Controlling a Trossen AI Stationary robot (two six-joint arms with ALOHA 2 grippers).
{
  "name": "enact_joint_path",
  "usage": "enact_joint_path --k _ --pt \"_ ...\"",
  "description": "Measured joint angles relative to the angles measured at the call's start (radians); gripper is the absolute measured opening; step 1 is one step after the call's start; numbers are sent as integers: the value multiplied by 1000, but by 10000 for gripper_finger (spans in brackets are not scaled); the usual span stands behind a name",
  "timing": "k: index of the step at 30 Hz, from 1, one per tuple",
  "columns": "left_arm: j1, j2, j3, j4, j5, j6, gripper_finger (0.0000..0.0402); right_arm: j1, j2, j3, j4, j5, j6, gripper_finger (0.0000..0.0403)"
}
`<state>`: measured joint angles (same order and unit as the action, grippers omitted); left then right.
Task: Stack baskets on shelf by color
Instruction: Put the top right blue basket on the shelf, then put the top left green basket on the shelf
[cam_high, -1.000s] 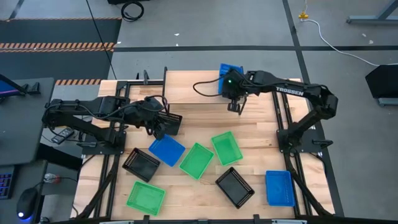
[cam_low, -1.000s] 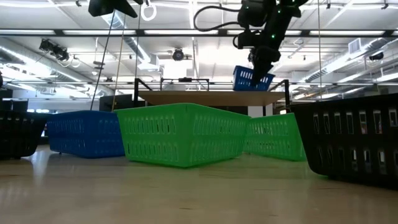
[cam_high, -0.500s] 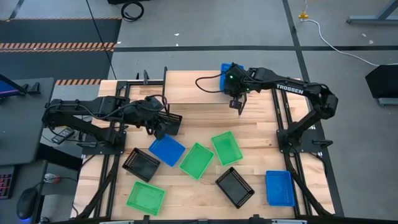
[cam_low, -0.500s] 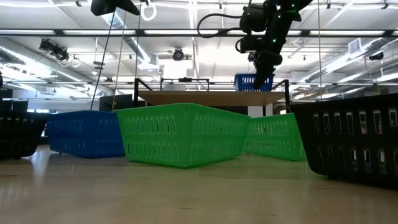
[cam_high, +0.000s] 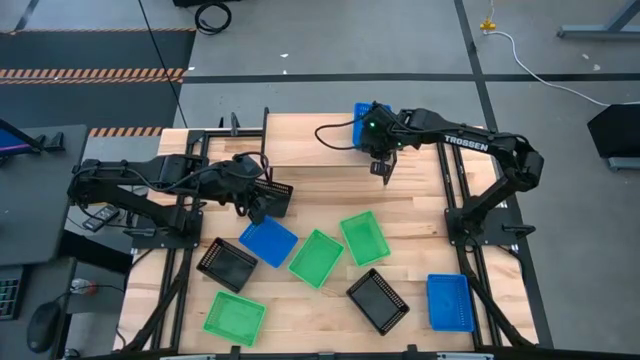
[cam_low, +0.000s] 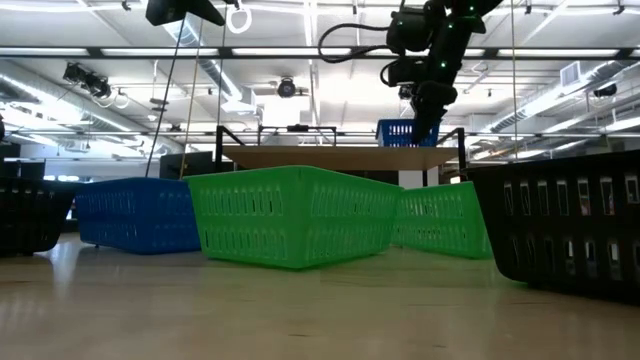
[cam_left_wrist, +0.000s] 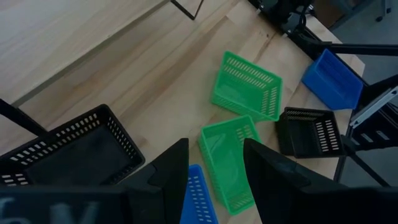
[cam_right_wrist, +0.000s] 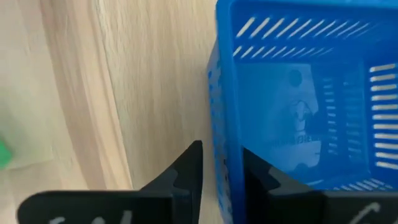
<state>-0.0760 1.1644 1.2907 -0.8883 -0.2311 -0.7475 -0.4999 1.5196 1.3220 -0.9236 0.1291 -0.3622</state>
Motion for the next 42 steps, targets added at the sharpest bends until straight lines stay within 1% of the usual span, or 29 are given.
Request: enact_joint_path --k 6,13,16,20,24,26,28,30,32,34,36,38,40,42 --pt "0 0 0 1 0 -9 160 0 0 0 -35 0 7 79" --pt "0 0 0 1 0 -30 160 10 -21 0 -67 -25 78 79" --pt "0 0 0 1 0 -34 160 25 -56 0 -56 -27 85 79" --pt "0 0 0 17 -3 -41 160 47 -132 0 -29 -39 156 84" --pt "0 14 0 104 -60 -45 156 72 -208 0 -20 -72 262 102" --pt "0 24 0 156 -76 -44 149 96 -246 0 -20 -80 319 116" --pt "0 46 2 250 -83 -22 141 126 -284 0 -20 -96 363 131" --pt "0 73 0 292 -82 18 134 165 -323 0 -20 -130 401 146" --pt "0 102 1 378 -77 59 127 206 -356 0 -28 -170 433 160" --pt "-1 130 0 390 -79 92 123 256 -377 0 -40 -230 457 170" --pt "-1 157 1 427 -73 126 120 298 -390 0 -73 -255 480 176" --pt "-1 182 0 426 -30 163 119 350 -394 0 -106 -254 518 177" --pt "-3 207 0 438 28 190 120 392 -383 0 -147 -249 526 176" --pt "-16 230 0 431 89 218 123 441 -376 -10 -150 -246 526 176"
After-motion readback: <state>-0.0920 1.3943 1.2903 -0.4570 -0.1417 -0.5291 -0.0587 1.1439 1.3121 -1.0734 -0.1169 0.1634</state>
